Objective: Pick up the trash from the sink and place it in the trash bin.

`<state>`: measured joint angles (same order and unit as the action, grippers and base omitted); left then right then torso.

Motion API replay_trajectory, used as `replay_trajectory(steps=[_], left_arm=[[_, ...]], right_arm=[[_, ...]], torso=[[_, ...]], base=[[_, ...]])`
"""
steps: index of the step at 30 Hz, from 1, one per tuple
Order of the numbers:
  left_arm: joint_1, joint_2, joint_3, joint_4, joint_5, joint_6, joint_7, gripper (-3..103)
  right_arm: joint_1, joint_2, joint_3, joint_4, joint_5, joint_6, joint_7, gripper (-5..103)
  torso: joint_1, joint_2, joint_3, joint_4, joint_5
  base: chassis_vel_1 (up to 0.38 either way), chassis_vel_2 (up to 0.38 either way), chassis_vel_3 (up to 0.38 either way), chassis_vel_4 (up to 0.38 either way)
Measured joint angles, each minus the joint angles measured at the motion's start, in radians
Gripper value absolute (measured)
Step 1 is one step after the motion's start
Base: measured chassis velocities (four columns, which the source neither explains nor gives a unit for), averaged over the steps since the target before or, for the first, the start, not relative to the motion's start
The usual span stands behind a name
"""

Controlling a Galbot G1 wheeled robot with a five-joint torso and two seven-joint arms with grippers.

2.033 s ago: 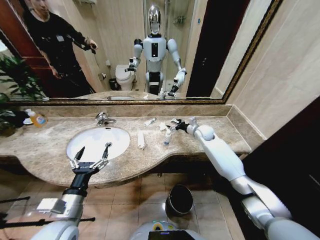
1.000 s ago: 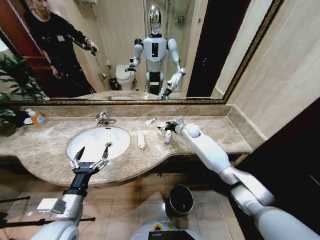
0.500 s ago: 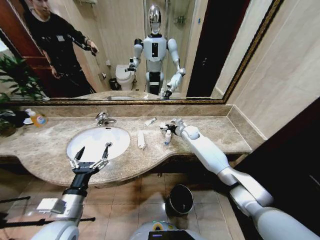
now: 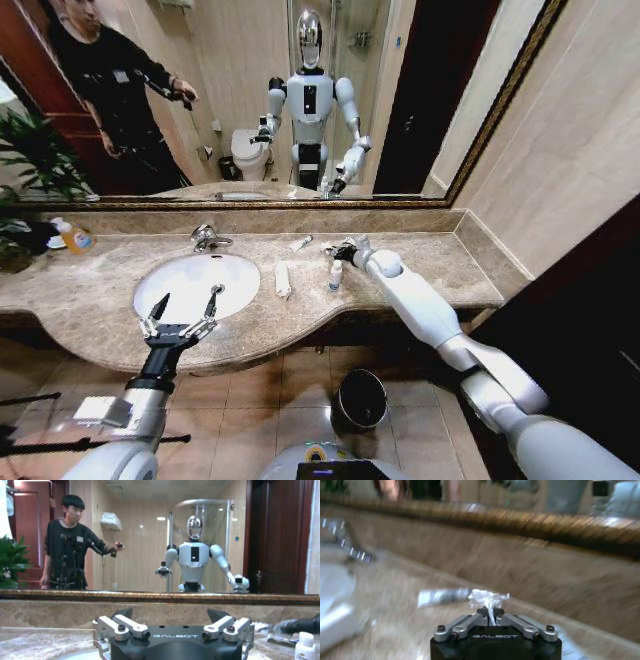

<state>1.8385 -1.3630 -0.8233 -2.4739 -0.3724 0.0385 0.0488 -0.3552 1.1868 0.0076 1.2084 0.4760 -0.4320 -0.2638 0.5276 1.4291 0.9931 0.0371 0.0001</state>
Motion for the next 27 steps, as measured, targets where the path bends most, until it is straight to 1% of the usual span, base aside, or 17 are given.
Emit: replay_trajectory(steps=[5, 9, 10, 11, 12, 13, 14, 17, 18, 19, 20, 21, 22, 24, 25, 26, 27], left_arm=[[0.0, 0.0, 0.0, 0.0, 0.0, 0.0, 0.0, 100], [0.0, 0.0, 0.0, 0.0, 0.0, 0.0, 0.0, 100], [0.0, 0.0, 0.0, 0.0, 0.0, 0.0, 0.0, 100], [0.0, 0.0, 0.0, 0.0, 0.0, 0.0, 0.0, 100], [0.0, 0.0, 0.0, 0.0, 0.0, 0.0, 0.0, 100], [0.0, 0.0, 0.0, 0.0, 0.0, 0.0, 0.0, 100], [0.0, 0.0, 0.0, 0.0, 0.0, 0.0, 0.0, 100], [0.0, 0.0, 0.0, 0.0, 0.0, 0.0, 0.0, 100], [0.0, 0.0, 0.0, 0.0, 0.0, 0.0, 0.0, 100], [0.0, 0.0, 0.0, 0.0, 0.0, 0.0, 0.0, 100], [0.0, 0.0, 0.0, 0.0, 0.0, 0.0, 0.0, 100], [0.0, 0.0, 0.0, 0.0, 0.0, 0.0, 0.0, 100], [0.0, 0.0, 0.0, 0.0, 0.0, 0.0, 0.0, 100], [0.0, 0.0, 0.0, 0.0, 0.0, 0.0, 0.0, 100], [0.0, 0.0, 0.0, 0.0, 0.0, 0.0, 0.0, 100], [0.0, 0.0, 0.0, 0.0, 0.0, 0.0, 0.0, 100], [0.0, 0.0, 0.0, 0.0, 0.0, 0.0, 0.0, 100]], right_arm=[[-0.03, -0.048, 0.082, 0.084, 0.055, -0.013, 0.006, 4], [-0.156, -0.2, 0.251, 0.28, 0.182, -0.058, -0.01, 4], [-0.156, -0.2, 0.251, 0.28, 0.182, -0.058, -0.01, 4], [-0.226, -0.257, 0.309, 0.354, 0.24, -0.04, -0.016, 4], [-0.261, -0.276, 0.343, 0.386, 0.267, -0.032, -0.02, 4], [-0.355, -0.297, 0.433, 0.463, 0.319, -0.024, -0.037, 4], [-0.355, -0.297, 0.433, 0.463, 0.319, -0.024, -0.037, 4], [-0.649, -0.275, 0.653, 0.626, 0.413, 0.005, -0.123, 4], [-0.649, -0.275, 0.653, 0.626, 0.413, 0.005, -0.123, 4], [-0.725, -0.272, 0.701, 0.653, 0.427, 0.042, -0.156, 4], [-0.832, -0.271, 0.754, 0.655, 0.442, 0.135, -0.254, 4], [-0.832, -0.271, 0.754, 0.655, 0.442, 0.135, -0.254, 4], [-0.881, -0.267, 0.774, 0.629, 0.443, 0.21, -0.337, 4], [-0.937, -0.25, 0.8, 0.511, 0.44, 0.392, -0.574, 4], [-0.937, -0.25, 0.8, 0.511, 0.44, 0.392, -0.574, 4], [-0.941, -0.246, 0.804, 0.48, 0.44, 0.431, -0.631, 4], [-0.945, -0.238, 0.805, 0.406, 0.446, 0.521, -0.735, 4]], torso=[[0.0, 0.0, 0.0, 0.0, 0.0003], [0.0, 0.0, 0.0, -0.0001, 0.0004], [0.0, 0.0, 0.0, -0.0001, 0.0004], [0.0, 0.0, 0.0, -0.0002, 0.0002], [0.0, 0.0, 0.0, -0.0006, 0.0002], [0.0, 0.0, 0.0, -0.001, -0.0003], [0.0, 0.0, 0.0, -0.001, -0.0003], [0.0, 0.0, 0.0, -0.0004, 0.001], [0.0, 0.0, 0.0, -0.0004, 0.001], [0.0, 0.0, 0.0, -0.0004, 0.0002], [0.0, 0.0, 0.0, -0.0006, -0.0008], [0.0, 0.0, 0.0, -0.0006, -0.0008], [0.0, 0.0, 0.0, -0.0007, -0.0001], [0.0, 0.0, 0.0, -0.0008, 0.0009], [0.0, 0.0, 0.0, -0.0008, 0.0009], [0.0, 0.0, 0.0, -0.0006, 0.0005], [0.0, 0.0, 0.0, -0.0003, 0.0]], base=[[0.0, 0.0, 0.0, 0.0], [0.0, 0.0, 0.0, 0.0], [0.0, 0.0, 0.0, 0.0], [0.0, 0.0, 0.0, 0.0], [0.0, 0.0, 0.0, 0.0], [0.0, 0.0, 0.0, 0.0], [0.0, 0.0, 0.0, 0.0], [0.0, 0.0, 0.0, 0.0], [0.0, 0.0, 0.0, 0.0], [0.0, 0.0, 0.0, 0.0], [0.0, 0.0, 0.0, 0.0], [0.0, 0.0, 0.0, 0.0], [0.0, 0.0, 0.0, 0.0], [0.0, 0.0, 0.0, 0.0], [0.0, 0.0, 0.0, 0.0], [0.0, 0.0, 0.0, 0.0], [0.0, 0.0, 0.0, 0.0]])
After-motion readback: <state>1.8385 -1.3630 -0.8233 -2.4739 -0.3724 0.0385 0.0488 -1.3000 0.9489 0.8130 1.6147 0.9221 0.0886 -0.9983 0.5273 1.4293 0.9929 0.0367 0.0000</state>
